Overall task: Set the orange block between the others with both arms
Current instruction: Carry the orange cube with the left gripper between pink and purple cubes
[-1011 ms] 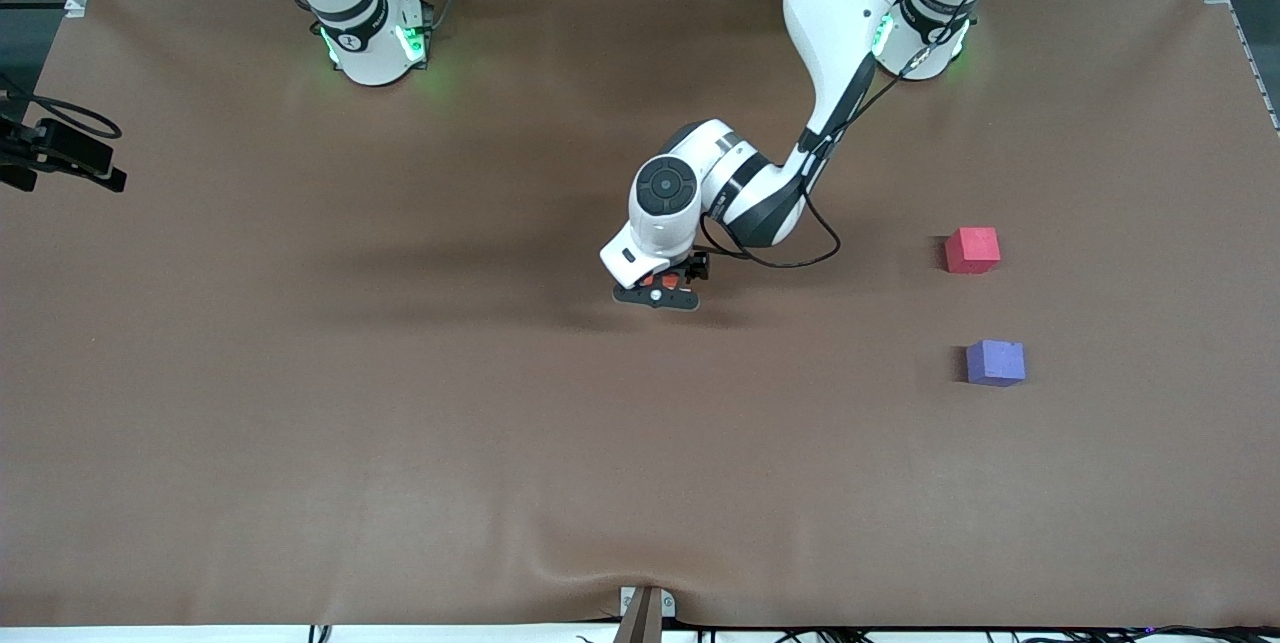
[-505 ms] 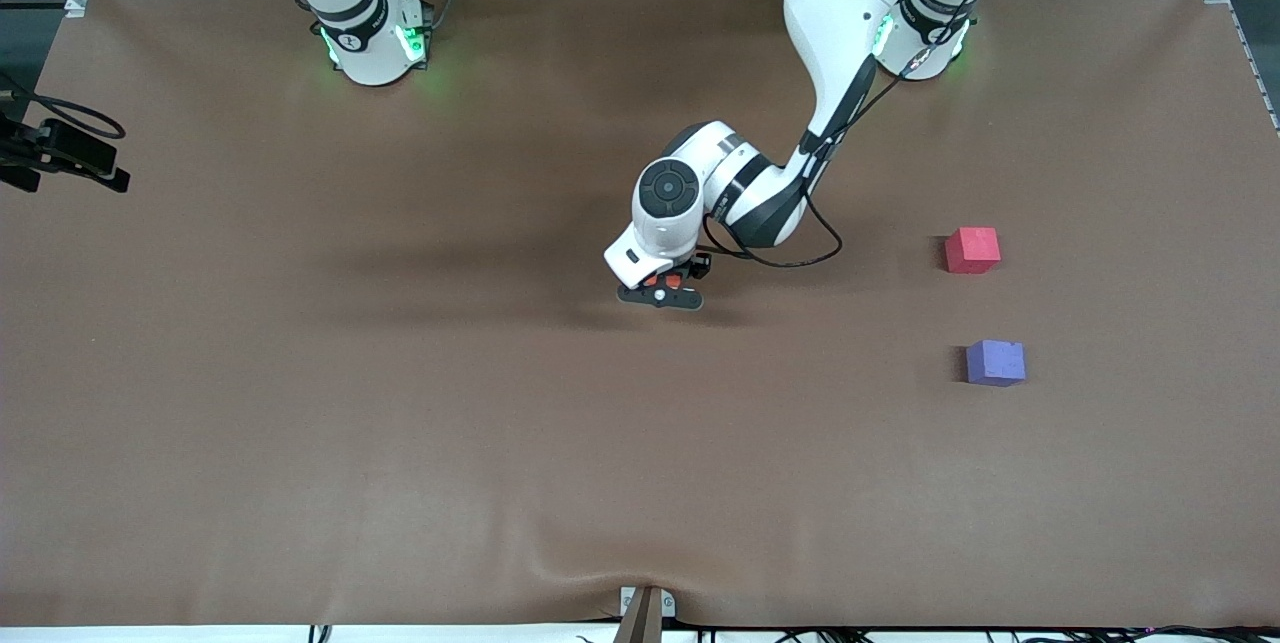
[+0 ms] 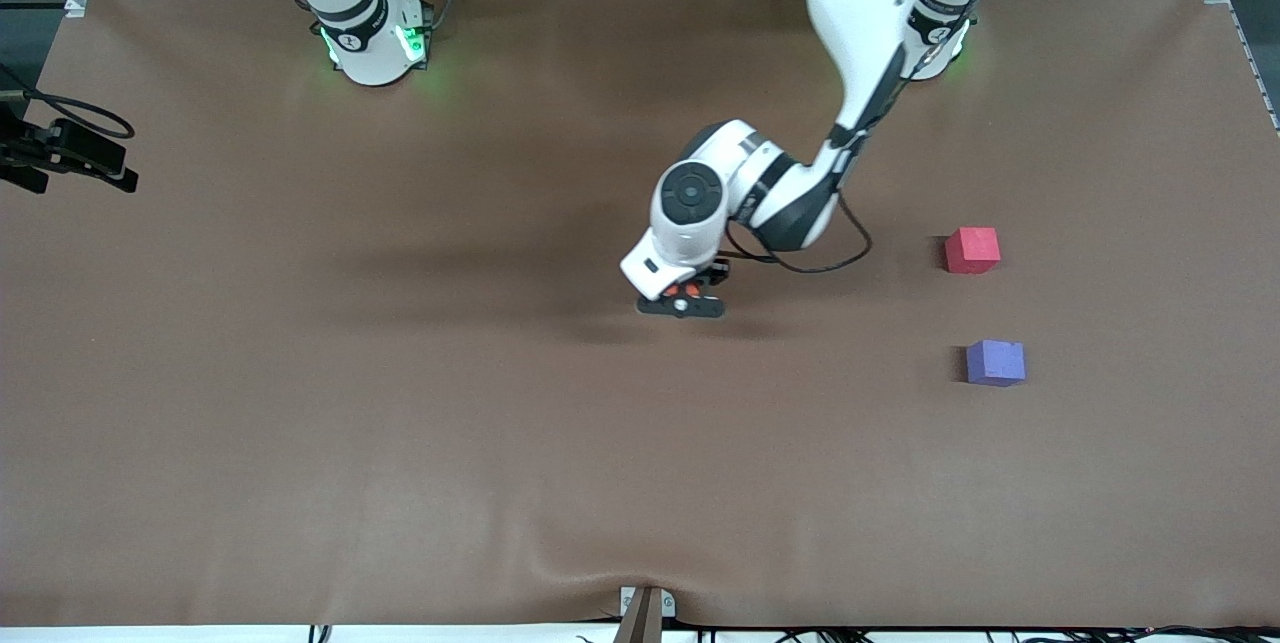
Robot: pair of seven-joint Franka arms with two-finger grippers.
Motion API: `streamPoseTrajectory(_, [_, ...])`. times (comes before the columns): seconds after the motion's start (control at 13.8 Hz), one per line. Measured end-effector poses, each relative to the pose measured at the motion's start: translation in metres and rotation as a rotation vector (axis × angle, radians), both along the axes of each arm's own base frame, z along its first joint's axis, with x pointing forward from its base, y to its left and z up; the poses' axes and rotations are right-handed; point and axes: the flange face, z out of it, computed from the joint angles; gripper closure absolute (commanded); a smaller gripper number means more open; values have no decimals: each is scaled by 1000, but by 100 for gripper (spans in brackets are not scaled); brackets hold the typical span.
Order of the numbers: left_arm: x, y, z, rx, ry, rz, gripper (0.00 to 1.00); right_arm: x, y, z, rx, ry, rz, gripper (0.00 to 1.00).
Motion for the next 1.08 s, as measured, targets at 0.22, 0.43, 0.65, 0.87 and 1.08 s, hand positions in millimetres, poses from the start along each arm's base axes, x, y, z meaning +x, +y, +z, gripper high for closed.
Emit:
streamPoseTrajectory(0.22, [47, 72, 42, -12, -26, 89, 55, 0, 0, -1, 0, 1, 1, 0])
streamPoseTrajectory(0.43, [85, 175, 70, -17, -44, 123, 52, 1, 1, -1, 0, -3, 1, 0])
streamPoseTrajectory(0.65, [106, 296, 81, -12, -41, 173, 53, 1, 1, -2, 0, -2, 2, 0])
streamPoseTrajectory(0.87, [97, 366, 83, -3, -22, 228, 54, 1, 2, -3, 0, -2, 4, 0])
streamPoseTrajectory(1.08, [83, 417, 81, 1, -2, 230, 55, 2, 9, -3, 0, -3, 16, 0])
